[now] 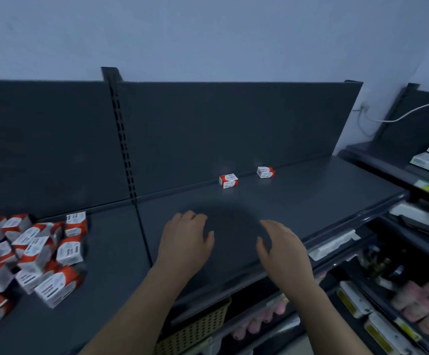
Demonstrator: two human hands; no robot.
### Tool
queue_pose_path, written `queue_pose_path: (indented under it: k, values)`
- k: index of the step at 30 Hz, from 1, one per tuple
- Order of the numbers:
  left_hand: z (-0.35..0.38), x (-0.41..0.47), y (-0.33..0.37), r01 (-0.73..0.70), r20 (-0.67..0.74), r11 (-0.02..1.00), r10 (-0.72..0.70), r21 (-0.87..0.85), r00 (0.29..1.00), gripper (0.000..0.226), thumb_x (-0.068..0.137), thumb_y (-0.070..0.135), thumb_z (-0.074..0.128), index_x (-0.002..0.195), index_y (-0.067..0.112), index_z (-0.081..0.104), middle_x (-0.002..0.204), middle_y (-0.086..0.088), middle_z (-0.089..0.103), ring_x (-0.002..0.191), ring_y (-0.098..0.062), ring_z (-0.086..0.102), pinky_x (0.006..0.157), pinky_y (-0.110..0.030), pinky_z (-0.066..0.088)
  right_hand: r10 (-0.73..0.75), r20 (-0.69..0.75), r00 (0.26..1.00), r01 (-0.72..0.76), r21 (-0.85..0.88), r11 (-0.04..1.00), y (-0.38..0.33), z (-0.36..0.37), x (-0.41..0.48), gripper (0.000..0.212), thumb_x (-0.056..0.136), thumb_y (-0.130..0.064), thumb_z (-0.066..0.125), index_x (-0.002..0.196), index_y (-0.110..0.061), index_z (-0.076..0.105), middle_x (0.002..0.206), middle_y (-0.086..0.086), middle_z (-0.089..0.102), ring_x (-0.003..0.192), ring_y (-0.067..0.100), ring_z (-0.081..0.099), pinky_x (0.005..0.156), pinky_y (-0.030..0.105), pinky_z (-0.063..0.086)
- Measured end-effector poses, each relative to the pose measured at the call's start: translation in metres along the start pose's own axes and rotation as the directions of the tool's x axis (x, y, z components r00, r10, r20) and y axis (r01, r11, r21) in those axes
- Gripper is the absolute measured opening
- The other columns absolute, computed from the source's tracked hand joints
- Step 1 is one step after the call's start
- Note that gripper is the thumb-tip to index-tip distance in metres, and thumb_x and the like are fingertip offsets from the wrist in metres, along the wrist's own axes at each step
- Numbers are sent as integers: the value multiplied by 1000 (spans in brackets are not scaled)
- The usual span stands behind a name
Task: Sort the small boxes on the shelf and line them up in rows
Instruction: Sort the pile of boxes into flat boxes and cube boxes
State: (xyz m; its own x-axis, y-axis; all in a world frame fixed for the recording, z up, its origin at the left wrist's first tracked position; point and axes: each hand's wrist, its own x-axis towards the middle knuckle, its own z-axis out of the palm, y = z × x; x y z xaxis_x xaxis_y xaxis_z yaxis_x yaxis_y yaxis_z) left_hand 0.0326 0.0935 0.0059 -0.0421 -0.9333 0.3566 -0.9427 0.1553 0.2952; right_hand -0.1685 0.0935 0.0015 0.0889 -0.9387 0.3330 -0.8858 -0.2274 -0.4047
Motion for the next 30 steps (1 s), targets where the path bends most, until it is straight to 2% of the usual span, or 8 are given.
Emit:
queue_pose_path:
  k: [3, 7, 17, 21, 25, 30]
  values:
    - [15, 32, 4, 7, 2, 1000, -7, 13, 1000, 37, 93, 40, 47, 120, 17, 59, 116, 1, 60, 105, -20, 52, 88, -30, 43, 26, 22, 999, -26, -14, 1000, 17, 6, 27, 43, 95, -26, 50, 136, -14, 49, 137, -1, 53, 127, 15, 47, 106, 26, 33]
    - [32, 77, 9, 4, -7, 1000, -4, 7, 1000, 34, 91, 39, 51, 113, 15, 62, 110, -1, 61, 100, -22, 53, 85, -33, 45, 61, 21, 998, -60, -23, 998, 36, 12, 64, 44, 95, -27, 49, 137, -16, 48, 138, -3, 51, 128, 15, 46, 105, 24, 32]
    - [68, 168, 17, -30, 75, 997, 24, 72, 997, 36, 91, 40, 48, 120, 19, 57, 114, 0, 57, 102, -20, 51, 83, -31, 42, 113, 16, 993, -113, -22, 993, 80, 24, 137, 44, 94, -25, 51, 137, -16, 49, 140, -3, 50, 129, 14, 45, 104, 22, 31]
    - [91, 194, 16, 2, 83, 998, -7, 63, 997, 37, 89, 35, 52, 121, 18, 57, 116, -1, 54, 101, -21, 51, 82, -31, 43, 79, 19, 997, -78, -18, 997, 99, 29, 164, 42, 93, -21, 53, 133, -11, 53, 136, 2, 54, 125, 18, 49, 103, 25, 33]
    - [115, 215, 19, 40, 106, 993, -52, 111, 993, 37, 91, 34, 49, 124, 18, 52, 124, -1, 51, 107, -21, 50, 85, -31, 41, 5, 34, 999, -5, -13, 1000, 120, 31, 195, 39, 89, -15, 56, 126, -5, 58, 125, 8, 62, 113, 24, 57, 95, 28, 40]
    - [138, 231, 27, 134, 160, 977, -160, 165, 974, 41, 96, 37, 42, 132, 17, 44, 129, -1, 48, 112, -22, 45, 92, -30, 39, -68, 52, 996, 68, 10, 998, 149, 29, 233, 35, 88, -14, 57, 123, -8, 60, 117, 7, 63, 106, 22, 58, 91, 25, 41]
